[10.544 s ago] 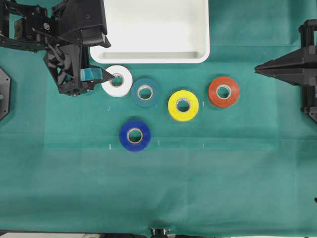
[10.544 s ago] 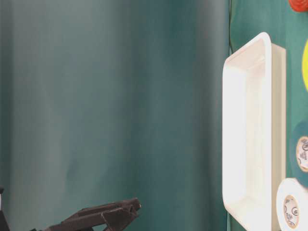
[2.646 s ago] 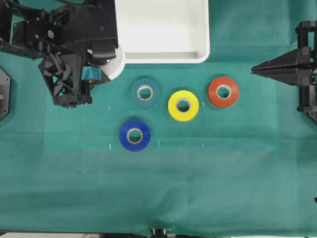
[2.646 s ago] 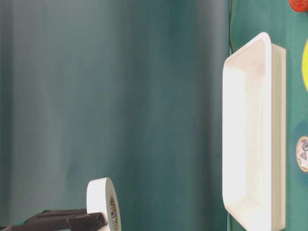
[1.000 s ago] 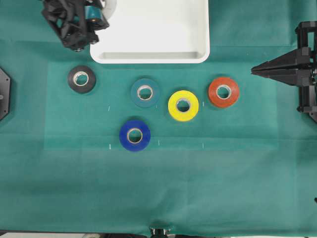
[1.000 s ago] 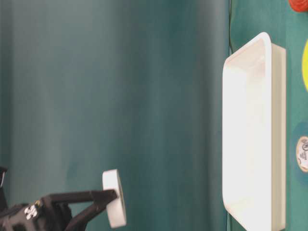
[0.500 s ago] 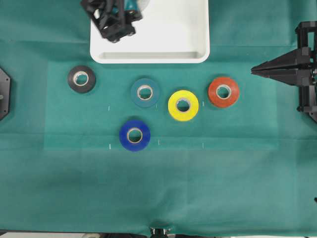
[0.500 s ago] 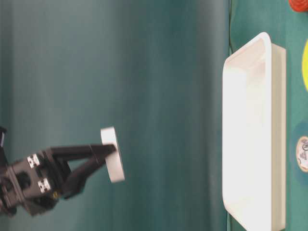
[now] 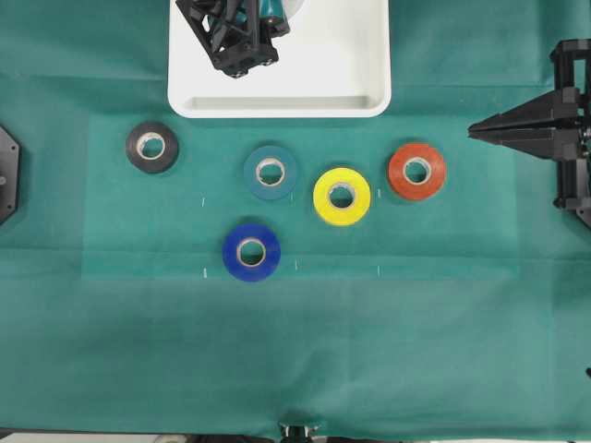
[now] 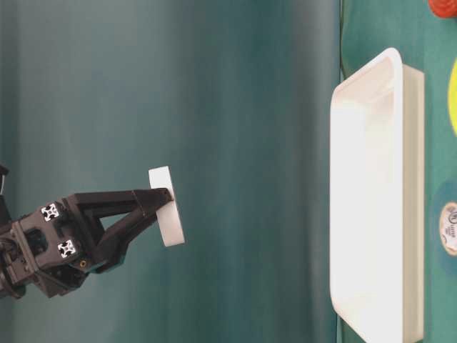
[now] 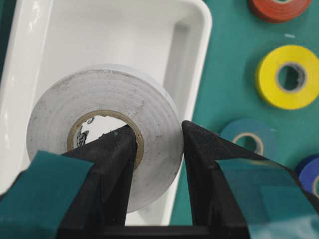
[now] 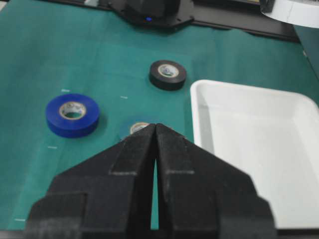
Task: Pick up the tape from a random location and place it into the white case.
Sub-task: 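Carry the white roll with the left gripper over the white tray, then lower the white roll into the tray and open the left gripper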
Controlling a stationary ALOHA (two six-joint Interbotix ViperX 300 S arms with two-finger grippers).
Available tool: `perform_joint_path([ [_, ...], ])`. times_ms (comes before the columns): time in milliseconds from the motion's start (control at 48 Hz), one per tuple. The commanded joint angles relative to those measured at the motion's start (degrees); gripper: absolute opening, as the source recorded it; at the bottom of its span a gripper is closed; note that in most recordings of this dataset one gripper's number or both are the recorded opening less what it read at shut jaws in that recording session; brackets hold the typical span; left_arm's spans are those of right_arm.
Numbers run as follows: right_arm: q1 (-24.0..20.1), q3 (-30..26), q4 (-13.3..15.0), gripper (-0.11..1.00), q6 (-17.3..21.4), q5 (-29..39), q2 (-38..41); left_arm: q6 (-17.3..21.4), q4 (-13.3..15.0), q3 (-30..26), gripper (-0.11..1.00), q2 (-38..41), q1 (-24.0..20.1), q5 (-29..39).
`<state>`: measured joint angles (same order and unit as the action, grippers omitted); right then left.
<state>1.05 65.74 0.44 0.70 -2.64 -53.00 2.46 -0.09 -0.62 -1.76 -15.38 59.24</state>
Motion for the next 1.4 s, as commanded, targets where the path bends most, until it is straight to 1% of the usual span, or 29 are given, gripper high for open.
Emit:
perform_joint_path([
  [0,0.0,-1.5,0.0,0.0,0.1,-0.3,0.4,0.0,-0.2,-1.0,0.25,-1.2,0.0,-0.2],
  [250,0.0,-1.4,0.0,0.0,0.1,-0.2,0.4,0.1,-0.2,-0.9,0.25,-0.9,0.0,-0.2],
  [396,0.0,-1.4,0.0,0.0,0.1,-0.1,0.4,0.4,-0.2,0.9,0.25,0.0,-0.2,-1.4],
  [646,0.1,-1.5,-0.1,0.0,0.4,0.7,0.3,1.4,-0.2,7.2,0.25,1.7,-1.8,-9.3],
  [854,0.1,-1.4,-0.1,0.0,0.4,0.5,0.4,1.7,-0.2,11.9,0.25,5.6,-3.3,-14.9],
  [1125,0.0,-1.3,0.0,0.0,0.4,0.5,0.7,2.5,-0.2,14.1,0.25,9.5,-4.0,-22.0],
  [1375,0.1,-1.2,0.0,0.0,0.4,0.5,0.9,2.7,-0.2,14.2,0.25,13.8,-5.3,-23.2],
])
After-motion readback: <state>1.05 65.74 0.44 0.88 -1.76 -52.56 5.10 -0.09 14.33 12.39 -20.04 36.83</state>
